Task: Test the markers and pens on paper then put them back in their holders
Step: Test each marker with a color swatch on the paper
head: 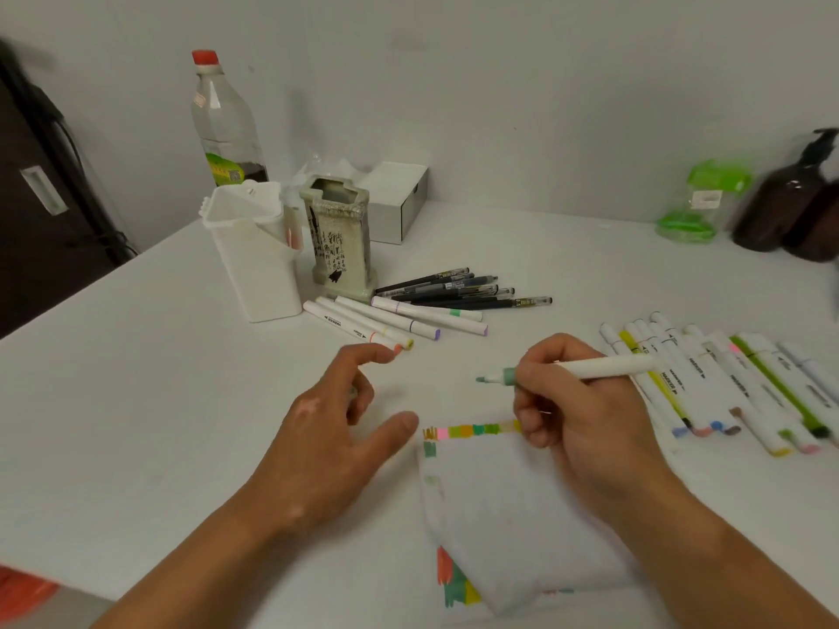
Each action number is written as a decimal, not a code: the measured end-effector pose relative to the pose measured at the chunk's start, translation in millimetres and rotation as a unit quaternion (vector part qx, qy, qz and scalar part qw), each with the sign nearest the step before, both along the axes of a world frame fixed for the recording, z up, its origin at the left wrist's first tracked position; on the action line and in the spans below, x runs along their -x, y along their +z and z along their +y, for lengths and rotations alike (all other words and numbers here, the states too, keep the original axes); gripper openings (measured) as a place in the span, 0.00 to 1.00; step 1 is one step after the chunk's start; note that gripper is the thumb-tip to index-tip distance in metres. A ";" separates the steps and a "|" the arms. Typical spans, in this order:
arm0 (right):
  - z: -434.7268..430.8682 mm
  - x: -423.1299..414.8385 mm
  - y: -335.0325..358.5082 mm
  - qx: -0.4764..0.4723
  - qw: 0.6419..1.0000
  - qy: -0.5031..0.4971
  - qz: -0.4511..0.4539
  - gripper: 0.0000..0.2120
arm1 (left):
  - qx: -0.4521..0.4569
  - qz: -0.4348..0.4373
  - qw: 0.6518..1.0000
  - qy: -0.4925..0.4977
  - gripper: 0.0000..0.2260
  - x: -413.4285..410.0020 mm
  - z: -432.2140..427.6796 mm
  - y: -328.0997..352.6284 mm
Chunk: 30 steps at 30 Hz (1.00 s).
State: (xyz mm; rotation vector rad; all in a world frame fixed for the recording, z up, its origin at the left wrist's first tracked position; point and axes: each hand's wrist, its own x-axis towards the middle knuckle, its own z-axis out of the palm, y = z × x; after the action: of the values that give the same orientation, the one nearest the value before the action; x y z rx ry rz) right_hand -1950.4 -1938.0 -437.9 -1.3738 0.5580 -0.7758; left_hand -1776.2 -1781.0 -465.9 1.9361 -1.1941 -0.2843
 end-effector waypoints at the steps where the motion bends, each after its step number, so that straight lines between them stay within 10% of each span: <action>1: -5.2 2.5 3.8 -0.016 1.000 -0.008 -0.024 0.05 | 0.020 0.057 0.998 -0.001 0.19 -4.8 -5.1 4.5; 10: -29.0 16.7 -3.5 -0.052 0.999 -0.013 -0.007 0.05 | 0.001 0.150 0.972 -0.183 0.15 -8.4 -80.7 29.7; 30: -21.0 14.9 -4.7 0.000 0.999 -0.001 -0.037 0.04 | 0.073 0.211 0.959 -0.175 0.11 -8.3 -72.1 15.7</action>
State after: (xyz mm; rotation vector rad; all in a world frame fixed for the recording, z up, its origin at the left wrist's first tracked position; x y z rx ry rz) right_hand -1965.2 -1959.0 -442.6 -1.3392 0.5013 -0.8250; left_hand -1768.0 -1853.1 -450.2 1.4332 -1.2207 -0.7352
